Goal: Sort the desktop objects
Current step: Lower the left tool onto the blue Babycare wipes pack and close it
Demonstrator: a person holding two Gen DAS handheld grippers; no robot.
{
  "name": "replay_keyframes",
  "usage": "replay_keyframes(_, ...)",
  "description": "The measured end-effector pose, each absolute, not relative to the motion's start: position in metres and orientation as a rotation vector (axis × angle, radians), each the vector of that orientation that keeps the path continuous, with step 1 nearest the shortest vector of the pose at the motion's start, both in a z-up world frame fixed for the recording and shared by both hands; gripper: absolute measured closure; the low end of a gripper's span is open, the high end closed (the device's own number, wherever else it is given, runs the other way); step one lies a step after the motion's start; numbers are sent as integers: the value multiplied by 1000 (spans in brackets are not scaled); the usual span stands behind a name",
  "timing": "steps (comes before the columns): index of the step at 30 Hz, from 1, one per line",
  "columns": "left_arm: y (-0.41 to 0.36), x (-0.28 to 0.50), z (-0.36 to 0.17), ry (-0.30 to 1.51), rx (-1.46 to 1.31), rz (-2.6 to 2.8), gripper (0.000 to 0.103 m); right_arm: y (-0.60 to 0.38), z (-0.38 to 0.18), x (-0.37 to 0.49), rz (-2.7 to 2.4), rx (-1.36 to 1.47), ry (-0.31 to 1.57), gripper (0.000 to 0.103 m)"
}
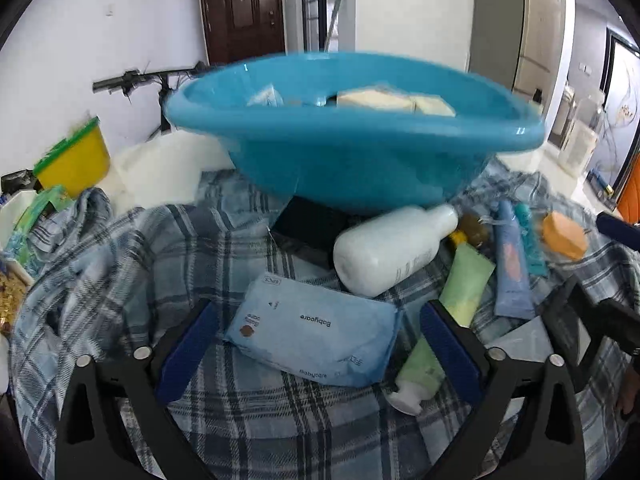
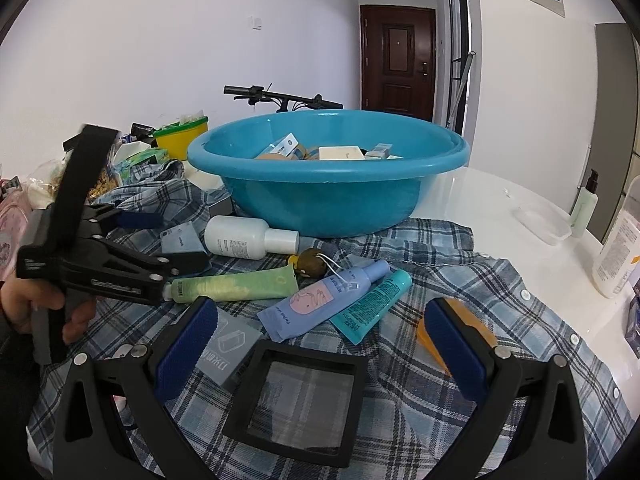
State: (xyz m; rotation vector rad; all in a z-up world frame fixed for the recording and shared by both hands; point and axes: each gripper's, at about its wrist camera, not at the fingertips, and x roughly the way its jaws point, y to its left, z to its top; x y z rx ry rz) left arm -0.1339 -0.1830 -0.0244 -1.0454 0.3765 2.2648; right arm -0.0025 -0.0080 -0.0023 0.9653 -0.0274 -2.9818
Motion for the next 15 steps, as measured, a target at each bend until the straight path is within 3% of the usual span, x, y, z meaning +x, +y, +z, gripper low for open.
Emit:
replay_keyframes(7,-183,-133,-27,369,-1052,2256,27,-9,-3,-2,-2980,965,-29,0)
replay_keyframes(15,-196,-116,-6,294,-883,2338,28,-7,-3,-3,-2986,964,-53,0)
